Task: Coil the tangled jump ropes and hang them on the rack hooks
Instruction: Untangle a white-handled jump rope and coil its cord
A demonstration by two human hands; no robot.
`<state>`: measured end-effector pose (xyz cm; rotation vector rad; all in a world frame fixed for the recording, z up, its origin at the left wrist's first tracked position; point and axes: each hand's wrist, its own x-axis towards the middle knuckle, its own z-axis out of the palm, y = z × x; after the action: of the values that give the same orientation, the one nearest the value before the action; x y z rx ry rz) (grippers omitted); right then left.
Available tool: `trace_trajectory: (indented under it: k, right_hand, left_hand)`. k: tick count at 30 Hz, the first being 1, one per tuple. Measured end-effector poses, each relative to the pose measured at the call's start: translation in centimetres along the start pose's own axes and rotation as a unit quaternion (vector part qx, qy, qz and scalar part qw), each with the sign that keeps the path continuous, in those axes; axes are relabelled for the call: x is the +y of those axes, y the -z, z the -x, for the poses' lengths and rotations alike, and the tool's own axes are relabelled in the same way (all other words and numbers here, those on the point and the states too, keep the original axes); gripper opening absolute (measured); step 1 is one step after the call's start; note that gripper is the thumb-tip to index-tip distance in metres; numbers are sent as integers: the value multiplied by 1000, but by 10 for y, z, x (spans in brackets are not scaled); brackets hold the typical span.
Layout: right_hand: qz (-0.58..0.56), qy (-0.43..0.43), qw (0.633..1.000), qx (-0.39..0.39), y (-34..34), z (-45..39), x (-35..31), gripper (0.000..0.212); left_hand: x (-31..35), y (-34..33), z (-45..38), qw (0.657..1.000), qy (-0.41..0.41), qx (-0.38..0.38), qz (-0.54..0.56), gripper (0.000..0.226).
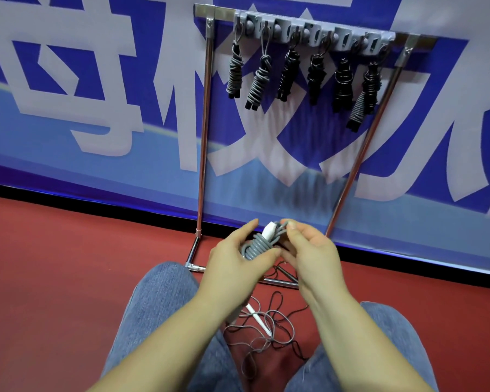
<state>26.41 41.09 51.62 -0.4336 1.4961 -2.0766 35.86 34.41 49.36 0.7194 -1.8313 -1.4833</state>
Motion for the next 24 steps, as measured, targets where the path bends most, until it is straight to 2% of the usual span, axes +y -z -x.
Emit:
trace_trajectory:
  k: [4, 7, 8, 11, 13, 20, 24]
  right_hand:
    - [24, 12, 1000, 3, 5, -11, -18, 22]
    - [20, 10, 1000, 6, 9, -17, -28, 22]
    - [20, 9, 1000, 6, 10, -19, -31, 22]
    - [5, 9, 1000, -2, 11, -24, -39, 22]
    - [-10, 8, 1000, -9, 9, -27, -46, 22]
    - [-22, -7, 998, -52, 6, -29, -68, 20]
    - [84, 54, 991, -91, 6, -19, -79, 18]
  left_hand:
    - [14, -5, -3, 1000, -3, -16, 15, 79]
    - [18, -7, -7, 1000, 15, -19, 19, 75]
    - [19, -7, -9, 999, 21, -27, 15, 70]
    - [25, -5, -12, 996, 11, -77, 53, 23]
    - [30, -3, -12, 993, 7, -92, 72, 13]
    - [43, 3, -1, 987, -49, -100, 115, 29]
    - [39, 11, -1, 986, -69, -124, 92, 32]
